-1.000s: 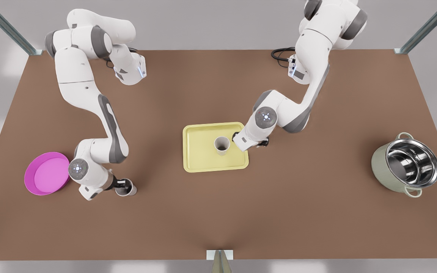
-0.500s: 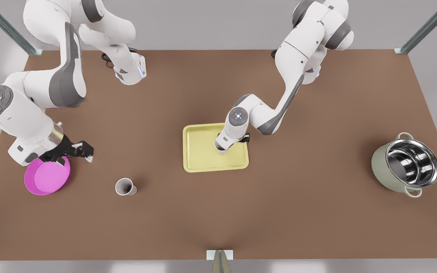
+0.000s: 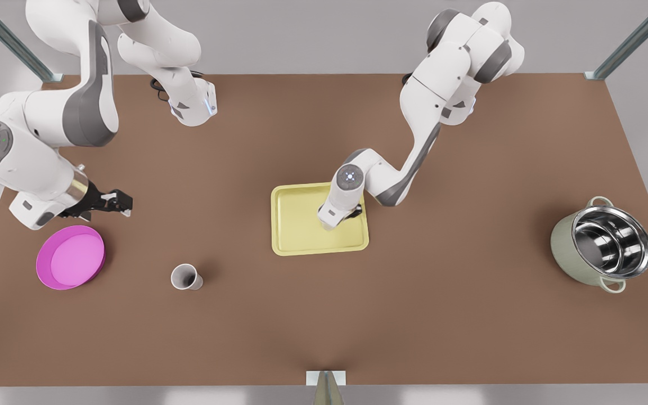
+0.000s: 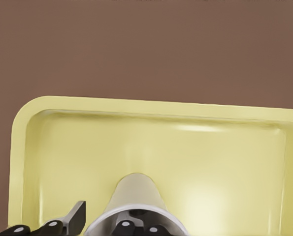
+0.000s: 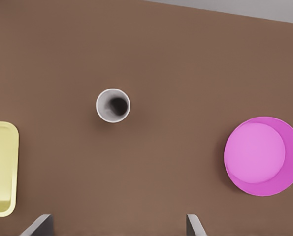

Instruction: Use the left arm to pick up the white IKEA cup from the tray and place it on the middle-left position; use the right arm to pick up the white IKEA cup from the tray and place it on the middle-right position

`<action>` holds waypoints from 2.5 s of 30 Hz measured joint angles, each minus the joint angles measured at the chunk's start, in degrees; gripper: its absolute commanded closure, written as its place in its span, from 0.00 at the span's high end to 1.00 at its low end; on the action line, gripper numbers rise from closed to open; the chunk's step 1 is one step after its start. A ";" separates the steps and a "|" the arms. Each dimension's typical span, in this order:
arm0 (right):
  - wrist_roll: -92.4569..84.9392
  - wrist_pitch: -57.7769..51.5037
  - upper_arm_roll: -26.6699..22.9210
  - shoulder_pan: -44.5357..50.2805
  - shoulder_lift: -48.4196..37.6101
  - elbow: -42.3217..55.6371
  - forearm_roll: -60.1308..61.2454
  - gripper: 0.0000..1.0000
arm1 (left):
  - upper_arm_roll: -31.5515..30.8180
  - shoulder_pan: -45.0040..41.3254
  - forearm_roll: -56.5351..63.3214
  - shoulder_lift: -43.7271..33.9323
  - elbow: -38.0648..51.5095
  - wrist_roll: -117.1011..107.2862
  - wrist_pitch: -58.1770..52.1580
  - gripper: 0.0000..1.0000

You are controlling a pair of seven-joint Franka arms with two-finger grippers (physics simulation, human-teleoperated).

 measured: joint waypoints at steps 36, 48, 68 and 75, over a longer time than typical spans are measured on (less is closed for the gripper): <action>0.25 -0.58 -1.05 -0.96 0.43 3.06 0.09 1.00 | 4.07 33.03 -3.62 -6.44 -8.27 32.40 5.86 1.00; 0.32 -0.49 -1.12 -0.97 0.49 3.08 0.09 1.00 | 5.55 32.59 -4.13 -26.66 12.18 40.94 -26.88 1.00; 0.23 -0.41 -2.19 -0.97 0.86 3.78 0.01 1.00 | 10.53 33.55 -5.34 -26.54 13.98 49.72 -42.23 1.00; 0.19 -0.39 -2.31 -0.98 0.86 3.79 0.01 1.00 | 10.24 33.52 -5.71 -27.09 13.81 51.02 -43.01 1.00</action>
